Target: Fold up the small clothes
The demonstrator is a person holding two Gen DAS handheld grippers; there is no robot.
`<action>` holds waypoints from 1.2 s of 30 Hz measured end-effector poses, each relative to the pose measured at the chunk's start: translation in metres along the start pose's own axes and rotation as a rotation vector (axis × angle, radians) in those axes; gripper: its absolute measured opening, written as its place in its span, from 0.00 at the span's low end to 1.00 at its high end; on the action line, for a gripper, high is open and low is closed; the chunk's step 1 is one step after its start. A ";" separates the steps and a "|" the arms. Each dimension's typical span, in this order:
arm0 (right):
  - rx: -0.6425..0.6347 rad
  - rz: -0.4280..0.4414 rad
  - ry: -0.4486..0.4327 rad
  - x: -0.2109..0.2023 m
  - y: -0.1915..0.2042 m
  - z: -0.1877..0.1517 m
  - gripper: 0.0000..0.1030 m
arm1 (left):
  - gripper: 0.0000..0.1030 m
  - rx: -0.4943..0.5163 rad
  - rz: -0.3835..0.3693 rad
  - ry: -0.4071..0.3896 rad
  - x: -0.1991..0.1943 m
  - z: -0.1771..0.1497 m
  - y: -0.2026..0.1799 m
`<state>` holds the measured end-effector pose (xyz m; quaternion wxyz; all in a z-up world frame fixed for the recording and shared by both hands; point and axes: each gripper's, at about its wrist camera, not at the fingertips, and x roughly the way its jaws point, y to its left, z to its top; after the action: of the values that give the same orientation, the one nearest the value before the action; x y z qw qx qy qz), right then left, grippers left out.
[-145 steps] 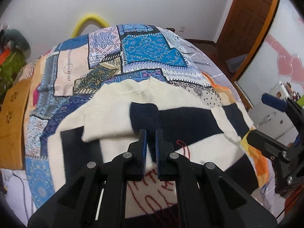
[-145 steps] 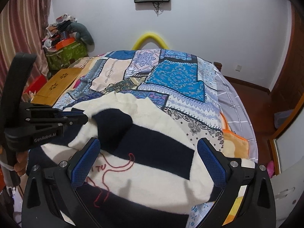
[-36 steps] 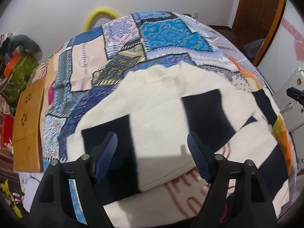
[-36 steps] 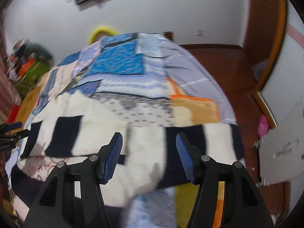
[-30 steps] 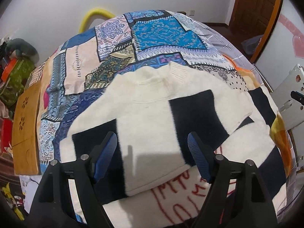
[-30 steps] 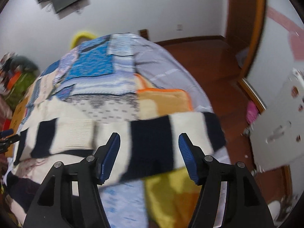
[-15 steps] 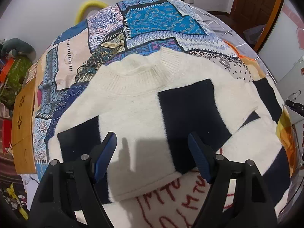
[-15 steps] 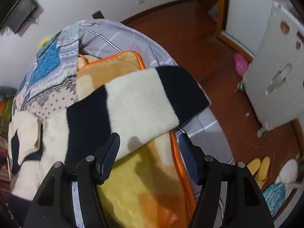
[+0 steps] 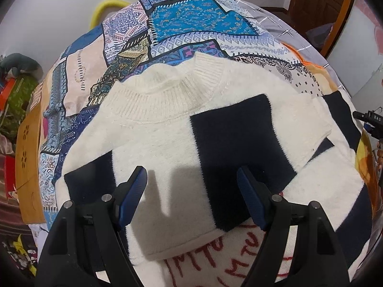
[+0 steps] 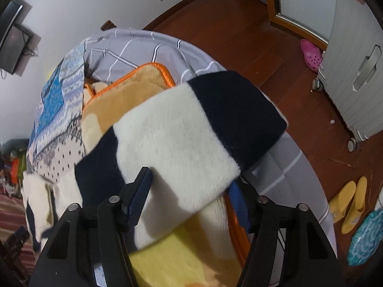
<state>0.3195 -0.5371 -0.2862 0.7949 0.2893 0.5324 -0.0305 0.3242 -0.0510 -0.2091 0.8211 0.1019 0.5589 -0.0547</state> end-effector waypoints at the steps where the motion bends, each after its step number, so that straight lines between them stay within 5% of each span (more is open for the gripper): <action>1: -0.002 0.003 -0.004 0.000 0.001 0.001 0.46 | 0.74 -0.002 0.001 0.000 0.000 0.000 0.001; 6: -0.067 -0.033 -0.049 -0.012 0.019 0.008 0.14 | 0.74 -0.017 -0.002 -0.004 -0.003 -0.001 0.006; 17: -0.182 0.057 -0.183 -0.074 0.072 0.015 0.07 | 0.74 -0.054 -0.022 -0.068 -0.035 -0.010 0.023; 27: -0.444 0.175 -0.263 -0.122 0.187 -0.008 0.07 | 0.74 -0.097 -0.031 -0.163 -0.077 -0.027 0.046; 36: -0.627 0.291 -0.256 -0.123 0.290 -0.048 0.07 | 0.75 -0.106 -0.022 -0.221 -0.102 -0.050 0.068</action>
<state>0.3298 -0.3042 -0.0682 0.9012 0.0981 0.3651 0.2118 0.2555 0.0236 -0.1249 0.8813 0.0456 0.4682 -0.0450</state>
